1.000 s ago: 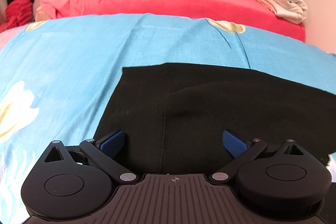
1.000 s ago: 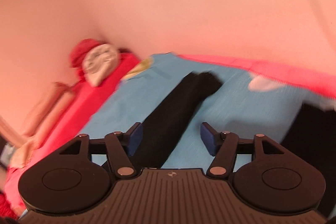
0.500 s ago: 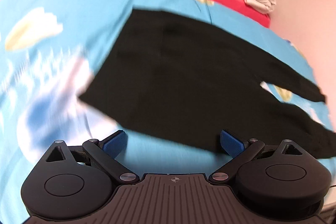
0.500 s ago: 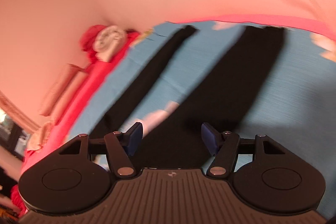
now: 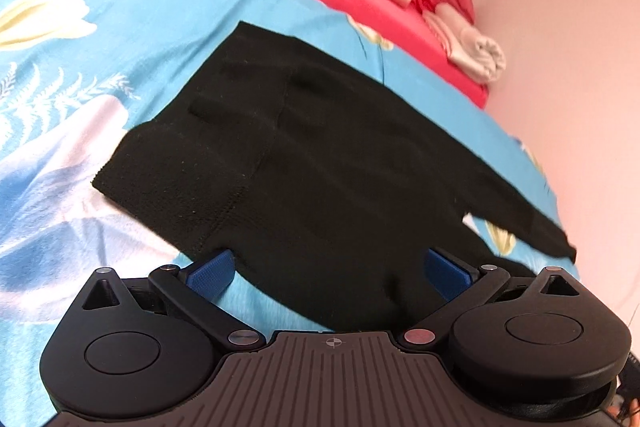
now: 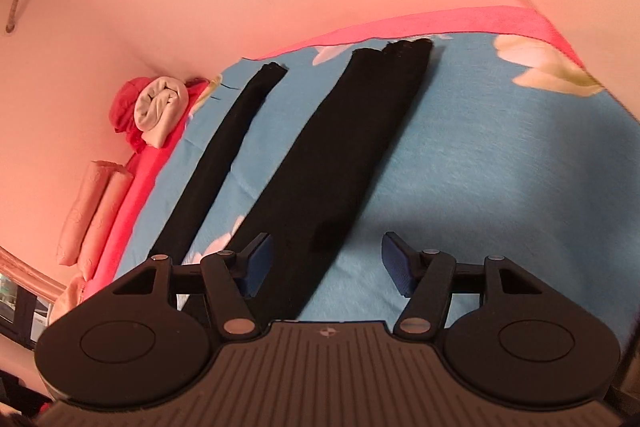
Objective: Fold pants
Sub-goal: 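Grasp the edge of the folded pants with the left gripper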
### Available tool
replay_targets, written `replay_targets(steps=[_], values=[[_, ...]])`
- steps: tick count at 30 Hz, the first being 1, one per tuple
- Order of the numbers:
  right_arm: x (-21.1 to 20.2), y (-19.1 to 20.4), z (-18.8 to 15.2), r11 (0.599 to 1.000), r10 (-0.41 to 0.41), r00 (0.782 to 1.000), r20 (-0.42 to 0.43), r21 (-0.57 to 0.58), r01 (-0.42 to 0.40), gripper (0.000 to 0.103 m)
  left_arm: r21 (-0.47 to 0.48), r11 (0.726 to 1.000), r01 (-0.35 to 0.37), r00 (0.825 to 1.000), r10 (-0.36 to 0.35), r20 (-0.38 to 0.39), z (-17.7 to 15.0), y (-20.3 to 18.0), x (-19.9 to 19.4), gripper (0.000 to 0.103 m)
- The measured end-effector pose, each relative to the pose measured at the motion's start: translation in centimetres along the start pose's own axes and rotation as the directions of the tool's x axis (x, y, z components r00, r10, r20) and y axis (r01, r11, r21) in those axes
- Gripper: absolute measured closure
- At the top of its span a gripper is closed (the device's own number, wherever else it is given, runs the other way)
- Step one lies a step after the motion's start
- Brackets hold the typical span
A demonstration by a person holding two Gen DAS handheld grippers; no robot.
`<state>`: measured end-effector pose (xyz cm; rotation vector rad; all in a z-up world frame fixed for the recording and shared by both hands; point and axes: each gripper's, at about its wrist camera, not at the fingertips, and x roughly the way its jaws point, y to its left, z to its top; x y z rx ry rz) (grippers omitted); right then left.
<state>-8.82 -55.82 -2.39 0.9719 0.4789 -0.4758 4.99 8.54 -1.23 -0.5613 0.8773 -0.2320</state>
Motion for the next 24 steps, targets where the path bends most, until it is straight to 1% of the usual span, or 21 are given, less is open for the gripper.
replay_targets(steps=[3,6,7,8,9,10,12,14,17,20,22,24], values=[[0.9,0.1,0.4,0.999,0.037,0.999,0.018,-0.013,-0.037,0.037,-0.037,0.999,0.019,1.000,-0.018,0.023,0.2,0.3,0.2,0.000],[1.3,0.2,0.2,0.997,0.069,0.996,0.051,-0.035,-0.068,0.037,-0.052,0.998,0.037,0.999,-0.035,0.033,0.2,0.8,-0.1,0.000],[1.5,0.2,0.2,0.996,0.079,0.995,0.058,-0.050,-0.076,0.044,-0.057,0.998,0.041,0.998,-0.039,0.039,0.2,0.9,-0.1,0.000],[1.6,0.0,0.1,0.995,0.081,0.995,0.066,-0.062,-0.076,0.063,-0.065,0.997,0.041,0.998,-0.038,0.049,0.2,1.1,-0.2,0.000],[1.8,-0.1,0.0,0.995,0.075,0.995,0.061,-0.070,-0.071,0.088,-0.070,0.997,0.040,0.998,-0.036,0.057,0.1,1.3,-0.4,0.000],[2.1,-0.4,-0.1,0.996,0.072,0.996,0.048,-0.063,-0.069,0.093,-0.075,0.997,0.032,0.998,-0.027,0.058,0.1,1.6,-0.5,0.000],[2.0,-1.3,-0.5,0.995,0.103,0.993,0.054,-0.016,-0.102,0.094,-0.086,0.996,0.002,0.998,0.003,0.059,-0.1,2.1,-0.8,0.000],[1.7,-1.4,-0.8,0.993,0.117,0.991,0.060,-0.020,-0.116,0.094,-0.095,0.995,0.002,0.998,0.004,0.065,-0.2,2.6,-1.0,0.000],[1.8,-0.8,-0.9,0.993,0.103,0.993,0.062,-0.066,-0.099,0.094,-0.104,0.995,0.005,0.997,0.003,0.077,0.0,2.9,-1.3,0.004],[1.8,0.6,-0.2,0.989,0.093,0.993,0.068,-0.124,-0.084,0.095,-0.085,0.996,0.020,0.994,-0.011,0.108,0.6,2.2,-1.9,0.005],[1.8,2.2,0.6,0.981,0.106,0.991,0.077,-0.173,-0.091,0.095,-0.058,0.998,0.035,0.990,-0.027,0.136,1.3,1.3,-2.4,0.005],[1.9,4.0,1.7,0.972,0.136,0.987,0.081,-0.204,-0.117,0.095,-0.028,0.998,0.049,0.984,-0.044,0.174,2.5,0.3,-3.0,0.006]])
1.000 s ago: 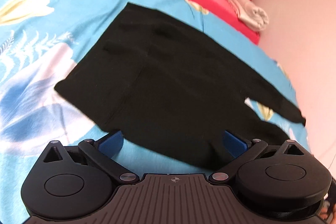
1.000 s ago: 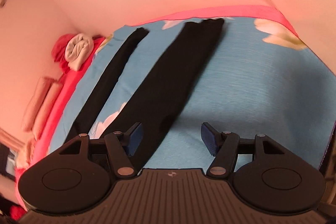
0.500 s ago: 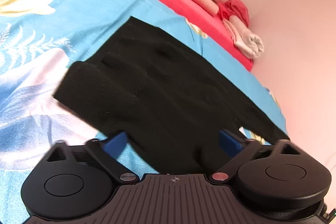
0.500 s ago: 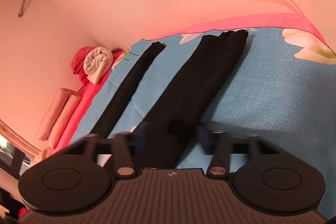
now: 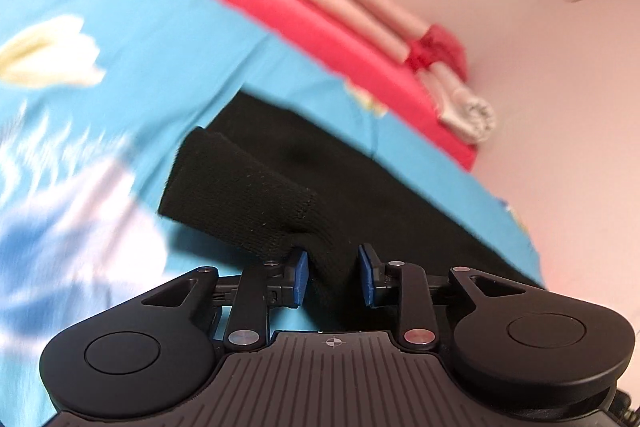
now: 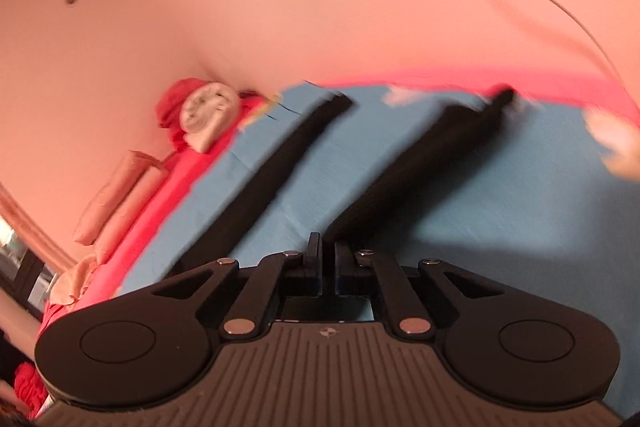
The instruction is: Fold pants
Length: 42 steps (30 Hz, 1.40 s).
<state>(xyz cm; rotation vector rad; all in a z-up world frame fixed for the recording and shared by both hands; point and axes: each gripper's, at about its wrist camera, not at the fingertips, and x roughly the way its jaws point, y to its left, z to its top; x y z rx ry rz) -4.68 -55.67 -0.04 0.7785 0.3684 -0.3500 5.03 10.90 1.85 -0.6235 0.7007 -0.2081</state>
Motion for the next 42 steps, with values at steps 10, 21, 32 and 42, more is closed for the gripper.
replay_targets(steps=[10,21,32,42], values=[[11.6,8.3,7.4,0.998,0.040,0.994,-0.104,-0.046,-0.046,0.096,0.091,0.994,-0.062,0.996,0.056,0.063,7.5,-3.0,7.9,0.013],[19.2,11.6,6.0,0.964,-0.168,0.985,-0.034,-0.216,0.157,0.048,0.180,0.967,-0.180,0.982,0.164,0.097,6.9,-2.2,7.0,0.000],[11.5,30.5,-7.6,0.605,0.276,0.841,-0.465,-0.596,-0.528,0.040,0.285,0.952,-0.112,0.994,0.105,0.040,-1.6,-1.5,2.6,0.000],[15.9,44.0,-27.1,0.319,0.072,0.639,-0.766,-0.589,-0.742,0.047,0.306,0.950,-0.058,0.997,0.068,-0.021,-3.6,0.3,3.5,0.000]])
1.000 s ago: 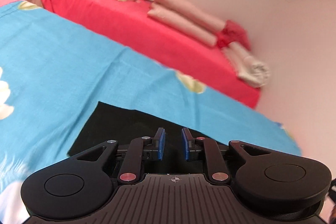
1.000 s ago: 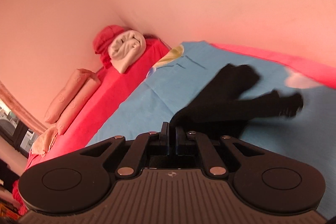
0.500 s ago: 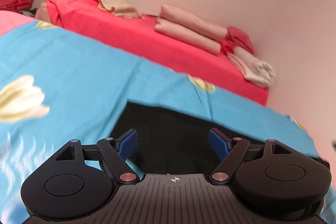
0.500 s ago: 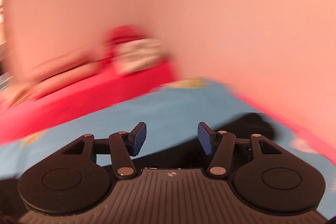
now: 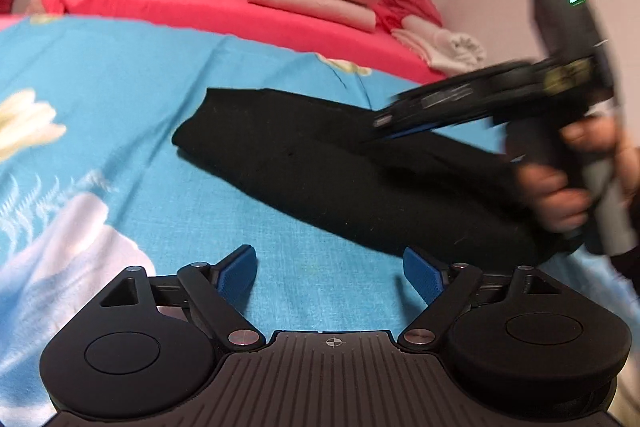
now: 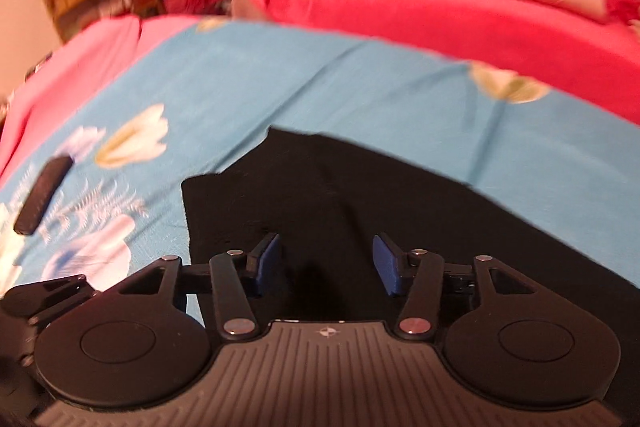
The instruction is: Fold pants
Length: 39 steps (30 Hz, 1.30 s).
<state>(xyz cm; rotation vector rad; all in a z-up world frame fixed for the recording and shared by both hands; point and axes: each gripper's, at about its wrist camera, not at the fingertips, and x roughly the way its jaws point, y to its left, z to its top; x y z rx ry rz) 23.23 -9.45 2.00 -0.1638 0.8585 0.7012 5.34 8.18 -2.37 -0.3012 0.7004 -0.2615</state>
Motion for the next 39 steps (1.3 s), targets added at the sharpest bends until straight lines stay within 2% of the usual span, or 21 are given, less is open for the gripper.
replay_targets(steps=[1,2,3,5,7,9,11,14,17,18,20,21,22,24,27,28,31,33,34,36,39], values=[[1.0,0.6,0.1,0.999,-0.021,1.000,-0.008,-0.024,0.021,0.050,-0.018,1.000,0.015,1.000,-0.015,0.006,0.0,0.4,-0.2,0.000],[2.0,0.9,0.3,0.997,-0.057,0.998,-0.014,-0.045,0.056,0.078,-0.035,0.999,0.027,1.000,-0.027,0.012,0.0,0.7,-0.3,0.000],[2.8,1.0,0.6,0.994,-0.095,0.995,-0.027,-0.064,0.093,0.096,-0.045,0.998,0.036,0.999,-0.036,0.015,0.0,0.9,-0.4,0.000],[2.6,1.9,0.9,0.985,-0.131,0.991,-0.001,-0.117,0.130,0.097,-0.060,0.997,0.052,0.999,-0.051,0.019,0.0,1.1,-0.5,0.000],[1.0,3.0,2.0,0.969,-0.129,0.986,0.108,-0.198,0.148,0.097,-0.061,0.996,0.065,0.998,-0.064,0.019,-0.1,1.1,-0.5,0.000],[-0.2,4.5,4.2,0.954,-0.099,0.975,0.201,-0.258,0.150,0.097,-0.055,0.996,0.069,0.998,-0.068,0.016,-0.1,1.0,-0.5,0.000],[-0.1,5.7,6.7,0.944,-0.061,0.969,0.238,-0.303,0.134,0.097,-0.051,0.996,0.069,0.998,-0.069,0.015,-0.1,1.0,-0.5,0.000],[3.9,6.6,8.8,0.911,-0.104,0.974,0.202,-0.373,0.175,0.096,-0.056,0.996,0.075,0.997,-0.074,0.017,-0.1,1.0,-0.5,0.000],[9.7,5.8,8.4,0.901,-0.175,0.984,0.032,-0.399,0.173,0.096,-0.063,0.995,0.082,0.997,-0.081,0.019,-0.1,1.2,-0.5,0.000],[10.7,5.5,7.6,0.897,-0.198,0.980,0.012,-0.400,0.186,0.095,-0.064,0.995,0.083,0.996,-0.082,0.019,-0.2,1.2,-0.5,0.000],[9.9,5.3,6.8,0.900,-0.195,0.979,0.057,-0.386,0.202,0.089,-0.064,0.994,0.084,0.996,-0.083,0.018,-0.2,1.2,-0.4,0.000],[8.6,4.9,6.8,0.913,-0.172,0.982,0.075,-0.361,0.187,0.080,-0.064,0.994,0.085,0.996,-0.084,0.017,-0.1,1.2,-0.4,0.000],[7.0,4.5,6.9,0.925,-0.153,0.984,0.088,-0.337,0.174,0.073,-0.064,0.994,0.085,0.996,-0.084,0.017,-0.1,1.2,-0.4,0.000],[3.1,3.2,7.4,0.942,-0.145,0.981,0.130,-0.285,0.177,0.048,-0.066,0.994,0.086,0.996,-0.085,0.017,-0.1,1.2,-0.4,0.000],[-4.7,-0.2,6.2,0.966,-0.173,0.964,0.200,-0.154,0.205,0.033,-0.074,0.994,0.086,0.996,-0.085,0.016,0.1,1.3,-0.4,0.000],[-7.4,-1.8,5.3,0.971,-0.192,0.958,0.213,-0.101,0.217,0.032,-0.078,0.993,0.086,0.996,-0.085,0.015,0.2,1.3,-0.4,0.000],[-15.8,-6.4,1.0,0.956,-0.295,0.921,0.253,0.077,0.284,0.028,-0.074,0.995,0.067,0.998,-0.066,0.009,0.3,1.2,-0.4,0.000],[-20.7,-9.7,-3.2,0.908,-0.412,0.871,0.266,0.198,0.369,0.025,-0.057,0.998,0.036,0.999,-0.036,0.002,0.6,0.9,-0.7,0.000],[-23.1,-11.3,-5.4,0.871,-0.479,0.836,0.267,0.260,0.416,0.024,-0.039,0.999,0.008,1.000,-0.008,0.001,0.8,0.5,-0.9,0.000],[-27.3,-14.7,-10.0,0.774,-0.602,0.760,0.245,0.414,0.479,0.024,-0.006,1.000,-0.023,1.000,0.023,0.016,1.4,-0.2,-1.8,0.000],[-32.5,-20.3,-17.6,0.565,-0.729,0.665,0.162,0.690,0.452,0.024,0.035,0.999,-0.024,0.999,0.023,0.039,3.4,-1.1,-2.8,0.000]])
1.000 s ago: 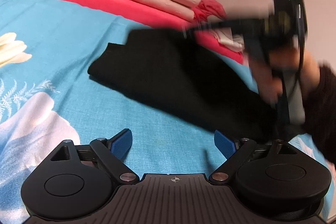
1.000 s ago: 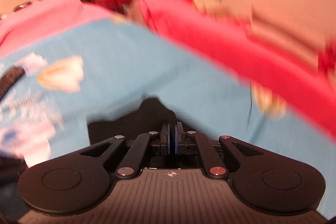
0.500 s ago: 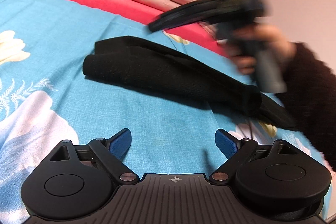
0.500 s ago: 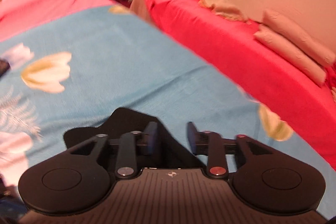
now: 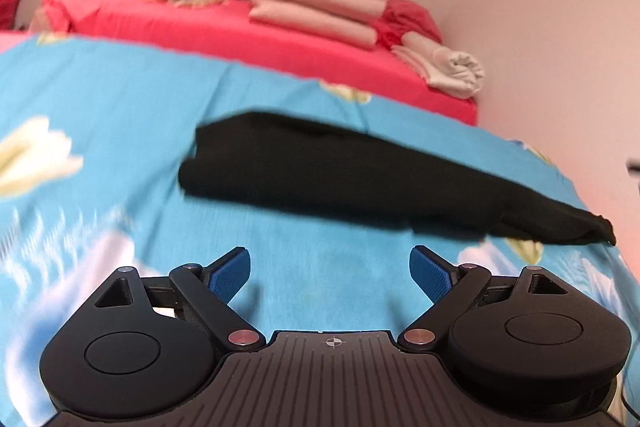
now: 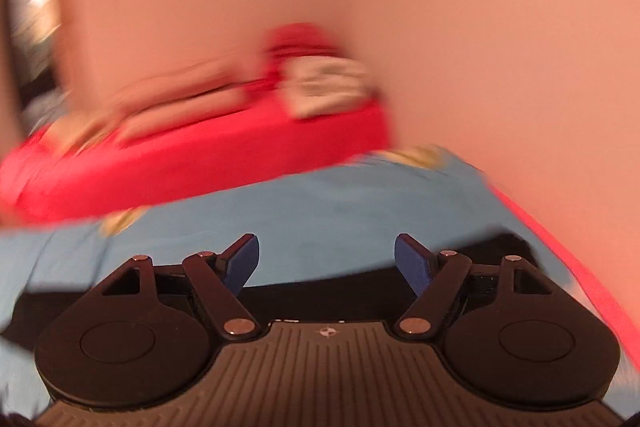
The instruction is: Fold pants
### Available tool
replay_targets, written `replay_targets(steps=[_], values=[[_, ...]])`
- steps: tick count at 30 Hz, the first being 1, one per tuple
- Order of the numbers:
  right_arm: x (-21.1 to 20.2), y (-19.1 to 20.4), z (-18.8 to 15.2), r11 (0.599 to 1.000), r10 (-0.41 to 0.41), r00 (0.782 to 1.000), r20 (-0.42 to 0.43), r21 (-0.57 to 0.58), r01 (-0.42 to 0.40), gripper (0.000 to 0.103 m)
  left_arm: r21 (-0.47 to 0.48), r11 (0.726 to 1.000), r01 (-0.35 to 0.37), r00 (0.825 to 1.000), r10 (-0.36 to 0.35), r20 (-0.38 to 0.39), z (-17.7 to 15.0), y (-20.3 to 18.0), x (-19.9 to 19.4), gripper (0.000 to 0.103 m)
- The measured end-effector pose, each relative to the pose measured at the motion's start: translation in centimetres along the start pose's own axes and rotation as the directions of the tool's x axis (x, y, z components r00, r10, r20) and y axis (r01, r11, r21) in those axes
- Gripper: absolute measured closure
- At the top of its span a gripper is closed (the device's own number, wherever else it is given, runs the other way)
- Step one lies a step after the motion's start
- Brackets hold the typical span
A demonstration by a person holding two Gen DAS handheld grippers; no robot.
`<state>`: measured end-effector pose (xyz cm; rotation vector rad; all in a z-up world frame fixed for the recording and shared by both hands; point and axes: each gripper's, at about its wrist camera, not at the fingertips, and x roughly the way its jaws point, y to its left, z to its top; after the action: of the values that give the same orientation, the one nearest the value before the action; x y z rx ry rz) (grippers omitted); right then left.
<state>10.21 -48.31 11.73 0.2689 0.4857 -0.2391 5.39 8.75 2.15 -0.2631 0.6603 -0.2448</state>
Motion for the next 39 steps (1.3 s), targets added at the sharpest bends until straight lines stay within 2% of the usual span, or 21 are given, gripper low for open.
replay_targets(steps=[2,4,6,8,11,13,15,16,18,20,23,25,29,31,33,34,35,36,37,38,39], values=[[0.8,-6.4,-1.0,0.965,-0.098,0.995,-0.027,0.240,0.102,0.027,0.020,1.000,-0.020,1.000,0.020,0.017,1.9,-0.5,0.1,0.000],[2.5,-11.7,-2.9,0.879,-0.153,0.981,-0.118,0.438,0.190,0.034,0.043,0.998,-0.048,0.998,0.046,0.039,3.9,-1.1,0.9,0.000],[4.5,-14.8,-5.3,0.816,-0.100,0.981,-0.167,0.551,0.177,0.041,0.049,0.996,-0.080,0.996,0.077,0.048,5.7,-1.5,2.5,0.000],[5.9,-15.8,-6.7,0.793,-0.063,0.983,-0.172,0.590,0.154,0.048,0.031,0.995,-0.090,0.995,0.089,0.038,7.3,-1.5,4.5,0.000],[6.3,-14.5,-6.6,0.823,-0.055,0.992,-0.117,0.556,0.111,0.047,-0.008,0.992,-0.129,0.991,0.129,0.022,8.8,-1.1,7.8,0.000],[5.8,-12.1,-5.7,0.870,0.032,0.995,-0.090,0.493,0.017,0.047,-0.057,0.987,-0.148,0.989,0.148,-0.001,8.9,-0.4,10.1,0.000],[4.6,-8.4,-4.8,0.909,0.177,0.982,-0.065,0.393,-0.137,0.044,-0.103,0.987,-0.127,0.991,0.122,-0.047,8.5,0.5,12.2,0.000],[4.1,-6.2,-4.8,0.915,0.269,0.960,-0.072,0.329,-0.232,0.041,-0.120,0.983,-0.136,0.989,0.127,-0.075,7.8,0.9,13.1,0.000],[3.5,-1.3,-5.2,0.888,0.443,0.885,-0.144,0.205,-0.412,0.034,-0.104,0.983,-0.154,0.985,0.145,-0.090,6.3,1.0,13.9,0.000],[3.2,3.7,-6.3,0.825,0.563,0.793,-0.231,0.097,-0.557,0.032,0.002,0.985,-0.170,0.983,0.170,-0.066,5.1,-0.1,13.1,0.000],[3.8,10.8,-8.6,0.716,0.650,0.679,-0.341,-0.027,-0.698,0.031,0.089,0.983,-0.161,0.984,0.166,-0.058,3.7,-0.9,11.6,0.000],[5.0,15.0,-9.9,0.669,0.662,0.639,-0.392,-0.074,-0.739,0.031,0.108,0.982,-0.157,0.985,0.163,-0.049,3.0,-0.8,10.9,0.000],[9.1,21.3,-11.3,0.630,0.681,0.565,-0.465,-0.020,-0.776,0.031,0.071,0.989,-0.132,0.991,0.134,-0.025,2.3,0.1,9.7,0.000],[11.2,23.0,-11.0,0.619,0.716,0.525,-0.461,0.072,-0.782,0.030,0.033,0.993,-0.116,0.993,0.116,-0.006,2.2,0.7,9.3,0.000],[12.8,23.6,-10.6,0.612,0.766,0.509,-0.393,0.199,-0.766,0.033,0.009,0.994,-0.112,0.994,0.112,0.008,2.3,0.9,9.0,0.000],[13.4,23.5,-10.9,0.603,0.782,0.493,-0.380,0.266,-0.752,0.039,-0.002,0.993,-0.115,0.993,0.115,0.019,2.3,1.0,8.7,0.000],[13.1,23.6,-11.2,0.560,0.807,0.434,-0.399,0.287,-0.777,0.044,-0.013,0.993,-0.118,0.992,0.119,0.031,2.3,1.2,8.3,0.000],[11.8,23.7,-11.4,0.490,0.824,0.363,-0.435,0.224,-0.842,0.042,-0.027,0.993,-0.117,0.992,0.119,0.045,2.2,1.4,8.0,0.000],[9.7,23.5,-11.8,0.448,0.811,0.358,-0.463,0.100,-0.888,0.042,-0.046,0.992,-0.116,0.991,0.119,0.056,2.2,1.7,7.7,0.000],[7.9,23.2,-12.4,0.425,0.785,0.387,-0.484,-0.036,-0.905,0.040,-0.068,0.991,-0.113,0.991,0.118,0.066,2.2,2.2,7.4,0.000],[7.1,23.0,-12.9,0.426,0.748,0.422,-0.513,-0.117,-0.897,0.041,-0.092,0.990,-0.108,0.991,0.114,0.069,2.3,2.6,7.3,0.000]])
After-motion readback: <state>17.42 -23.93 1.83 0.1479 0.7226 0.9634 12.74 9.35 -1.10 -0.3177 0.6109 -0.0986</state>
